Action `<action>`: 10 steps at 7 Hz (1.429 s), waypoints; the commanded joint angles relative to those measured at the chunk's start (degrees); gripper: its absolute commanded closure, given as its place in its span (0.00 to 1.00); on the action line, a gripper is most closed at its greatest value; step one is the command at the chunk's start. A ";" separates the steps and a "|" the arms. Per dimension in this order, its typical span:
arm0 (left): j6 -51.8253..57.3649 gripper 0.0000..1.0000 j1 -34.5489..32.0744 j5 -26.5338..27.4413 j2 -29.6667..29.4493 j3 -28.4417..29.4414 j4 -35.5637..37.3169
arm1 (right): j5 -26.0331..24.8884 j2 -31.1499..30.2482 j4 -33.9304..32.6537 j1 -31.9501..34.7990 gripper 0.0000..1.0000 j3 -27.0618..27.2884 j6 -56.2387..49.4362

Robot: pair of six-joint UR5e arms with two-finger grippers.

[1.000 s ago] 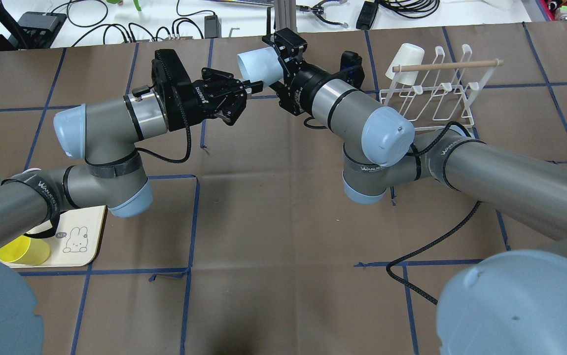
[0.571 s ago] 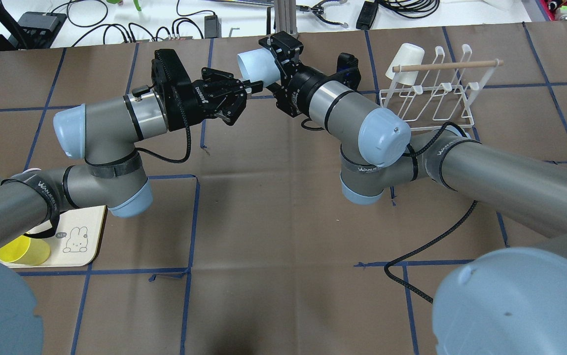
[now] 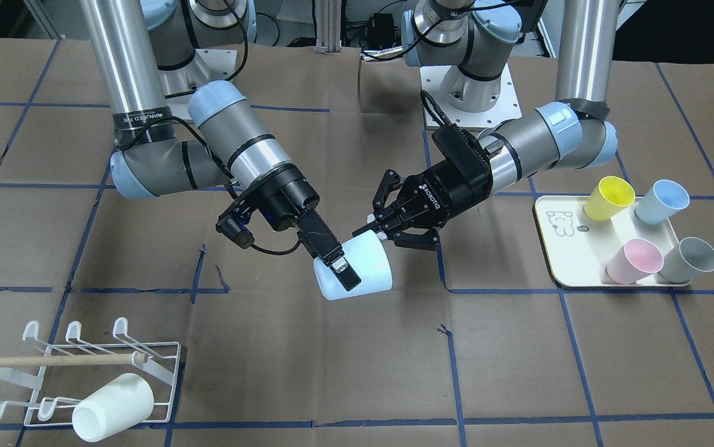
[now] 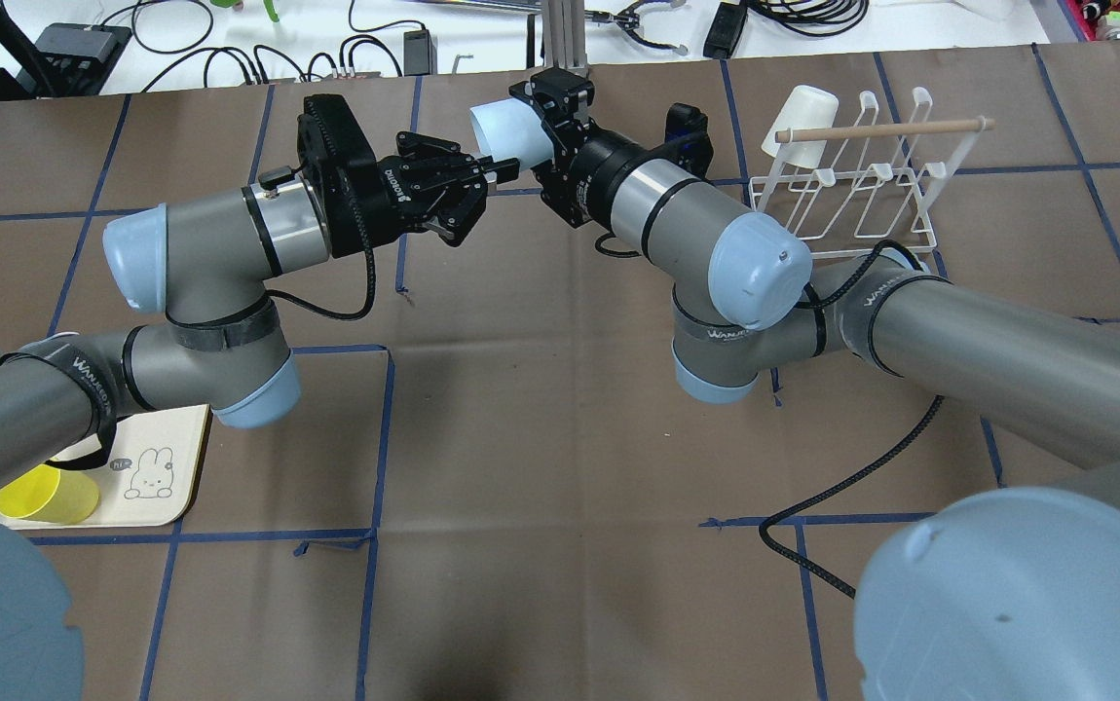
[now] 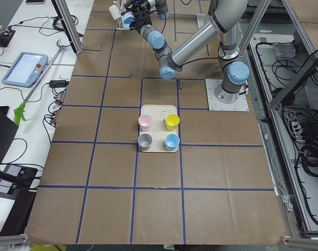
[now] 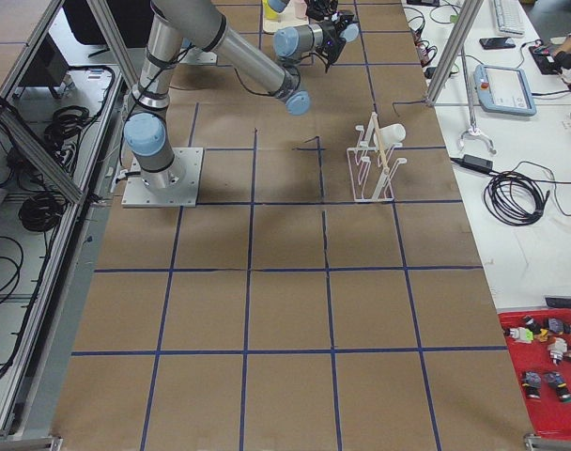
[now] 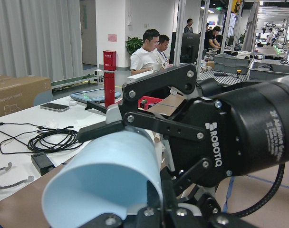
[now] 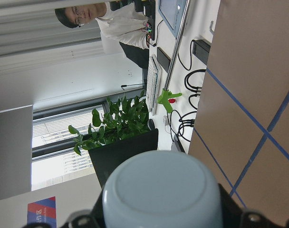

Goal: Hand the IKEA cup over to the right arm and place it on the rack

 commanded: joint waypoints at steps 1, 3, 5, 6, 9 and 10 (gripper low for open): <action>-1.28 0.52 0.04 0.00 0.09 0.35 0.02 | 0.03 -0.04 0.04 -0.01 0.54 -0.09 0.00; -2.08 0.18 0.04 0.00 0.09 0.44 0.02 | 0.03 -0.04 0.04 -0.01 0.55 -0.09 0.00; -4.02 0.01 1.08 0.00 0.17 0.62 1.33 | -0.05 0.05 0.21 -0.71 0.56 -1.75 -0.61; -4.10 0.01 3.44 -0.09 0.44 0.36 2.12 | 0.03 0.13 1.87 -1.93 0.60 -3.07 -1.14; -4.19 0.01 11.80 -1.06 1.85 0.00 2.57 | 10.87 -0.31 2.50 -15.09 0.71 -4.48 -20.68; -4.37 0.01 11.99 0.16 1.67 0.79 2.39 | 16.50 0.04 3.20 -19.92 0.76 -6.23 -28.92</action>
